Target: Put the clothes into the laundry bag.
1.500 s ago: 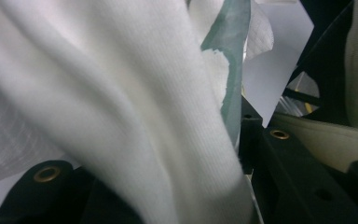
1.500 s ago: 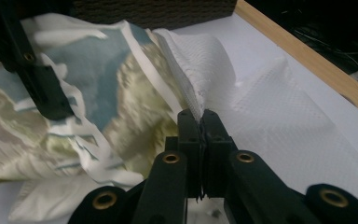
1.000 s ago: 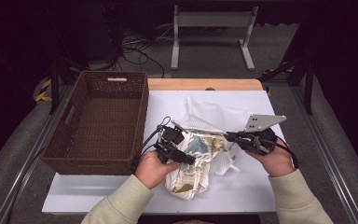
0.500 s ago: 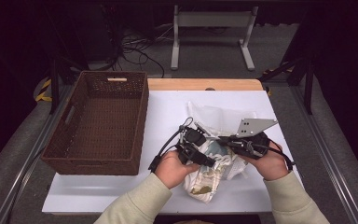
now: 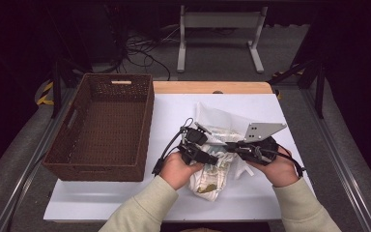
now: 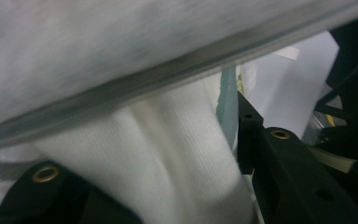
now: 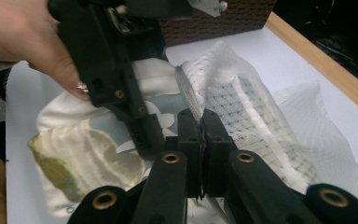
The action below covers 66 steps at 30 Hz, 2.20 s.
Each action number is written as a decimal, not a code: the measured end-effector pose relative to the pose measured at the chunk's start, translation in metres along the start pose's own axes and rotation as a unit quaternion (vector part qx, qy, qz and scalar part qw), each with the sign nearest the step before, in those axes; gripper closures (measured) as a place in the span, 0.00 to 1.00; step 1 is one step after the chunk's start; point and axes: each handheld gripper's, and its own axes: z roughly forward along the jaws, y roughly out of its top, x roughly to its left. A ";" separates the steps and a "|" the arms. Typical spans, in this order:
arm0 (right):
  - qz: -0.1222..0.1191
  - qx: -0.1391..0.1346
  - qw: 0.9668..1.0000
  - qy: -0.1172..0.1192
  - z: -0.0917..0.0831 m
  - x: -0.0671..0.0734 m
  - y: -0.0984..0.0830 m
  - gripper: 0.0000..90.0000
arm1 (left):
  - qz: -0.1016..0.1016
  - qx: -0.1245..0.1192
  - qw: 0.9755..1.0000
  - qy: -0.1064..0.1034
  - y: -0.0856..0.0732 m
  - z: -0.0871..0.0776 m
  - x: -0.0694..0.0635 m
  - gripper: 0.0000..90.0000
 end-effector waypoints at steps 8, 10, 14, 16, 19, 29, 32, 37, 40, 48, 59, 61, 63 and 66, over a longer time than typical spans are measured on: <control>0.000 -0.008 1.000 -0.001 -0.005 0.001 0.001 0.98 | 0.005 -0.011 1.000 -0.004 0.002 0.002 -0.002 0.73; 0.005 0.000 1.000 0.001 -0.002 0.000 0.000 0.98 | 0.017 0.017 1.000 -0.001 0.002 0.011 -0.004 0.73; 0.009 0.003 1.000 0.003 -0.001 -0.003 -0.002 0.98 | 0.021 0.001 0.998 -0.052 0.005 0.009 -0.011 0.73; 0.014 -0.010 1.000 0.005 -0.004 -0.003 -0.002 0.97 | 0.008 -0.014 0.998 -0.067 0.006 0.000 -0.009 0.73; 0.013 -0.014 1.000 0.001 -0.008 -0.004 -0.002 0.97 | 0.000 -0.009 0.999 -0.038 0.005 0.002 -0.002 0.73; 0.021 0.010 1.000 0.008 0.003 -0.006 -0.005 0.94 | -0.018 -0.006 0.999 -0.038 0.002 0.011 0.010 0.73; 0.026 0.008 1.000 0.005 0.002 -0.007 -0.007 0.90 | -0.021 -0.008 0.999 -0.040 0.002 0.011 0.010 0.73; 0.032 -0.004 0.999 -0.002 -0.002 -0.010 -0.008 0.69 | -0.013 -0.006 0.999 -0.036 0.003 0.010 0.007 0.73; 0.040 -0.014 0.999 -0.010 -0.008 -0.010 -0.010 0.62 | -0.016 -0.004 0.999 -0.038 0.003 0.011 0.008 0.73; 0.065 -0.018 0.997 -0.033 -0.029 -0.014 -0.023 0.57 | -0.018 -0.008 0.999 -0.043 0.004 0.011 0.009 0.73; 0.125 0.021 0.988 -0.085 -0.044 -0.026 -0.065 0.46 | -0.021 -0.019 0.999 -0.044 0.005 0.010 0.012 0.73; 0.135 0.025 0.986 -0.090 -0.044 -0.028 -0.070 0.46 | -0.023 -0.022 0.998 -0.045 0.005 0.009 0.012 0.73; 0.156 0.037 0.982 -0.100 -0.044 -0.032 -0.080 0.44 | -0.023 -0.022 0.998 -0.045 0.005 0.009 0.013 0.73; 0.184 0.049 0.977 -0.095 -0.040 -0.034 -0.092 0.42 | -0.024 -0.025 0.998 -0.046 0.005 0.009 0.012 0.73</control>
